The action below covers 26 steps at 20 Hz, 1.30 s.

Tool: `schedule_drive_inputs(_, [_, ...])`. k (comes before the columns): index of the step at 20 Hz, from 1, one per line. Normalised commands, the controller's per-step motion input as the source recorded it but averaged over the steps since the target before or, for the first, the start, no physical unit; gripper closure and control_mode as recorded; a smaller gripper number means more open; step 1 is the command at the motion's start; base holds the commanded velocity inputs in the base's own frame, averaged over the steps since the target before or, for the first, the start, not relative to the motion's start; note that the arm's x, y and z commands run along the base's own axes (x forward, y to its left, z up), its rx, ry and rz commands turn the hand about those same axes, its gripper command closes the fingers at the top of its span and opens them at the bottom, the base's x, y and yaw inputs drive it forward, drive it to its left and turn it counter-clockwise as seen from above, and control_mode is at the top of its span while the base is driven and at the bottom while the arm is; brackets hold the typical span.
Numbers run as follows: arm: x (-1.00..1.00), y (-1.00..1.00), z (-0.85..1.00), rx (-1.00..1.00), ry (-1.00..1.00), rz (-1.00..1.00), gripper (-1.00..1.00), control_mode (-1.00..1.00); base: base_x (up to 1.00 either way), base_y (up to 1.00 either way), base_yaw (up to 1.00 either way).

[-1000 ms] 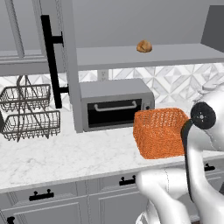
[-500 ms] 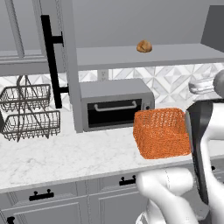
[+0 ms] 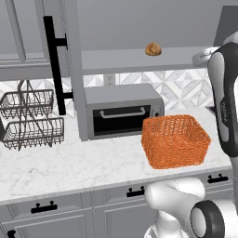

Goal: Open the cabinet, pick up the bread from the cabinet and place it in the basket. Then move the basket to the dining counter.

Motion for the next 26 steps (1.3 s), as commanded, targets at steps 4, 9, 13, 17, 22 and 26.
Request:
schedule_drive_inputs(4, [0.75, 0.0, -0.26, 0.14, -0.01, 0.1, -1.0, -1.0, 0.0, 0.0, 0.0])
schedule_drive_inputs(9, [0.49, 0.0, -0.61, 0.05, -0.13, 0.17, -1.0, -1.0, 0.0, 0.0, 0.0])
schedule_drive_inputs(13, [0.46, 0.0, -0.3, 0.03, -0.24, 0.18, -1.0, -1.0, 0.0, 0.0, 0.0])
schedule_drive_inputs(17, [0.42, 0.0, 0.0, 0.02, -0.13, 0.12, -1.0, -1.0, 0.0, 0.0, 0.0])
schedule_drive_inputs(22, [0.47, 0.0, 0.08, 0.0, 0.03, 0.02, -1.0, -1.0, 0.0, 0.0, 0.0])
schedule_drive_inputs(26, [0.55, 0.0, 0.35, 0.0, 0.1, 0.0, -1.0, -1.0, 0.0, 0.0, 0.0])
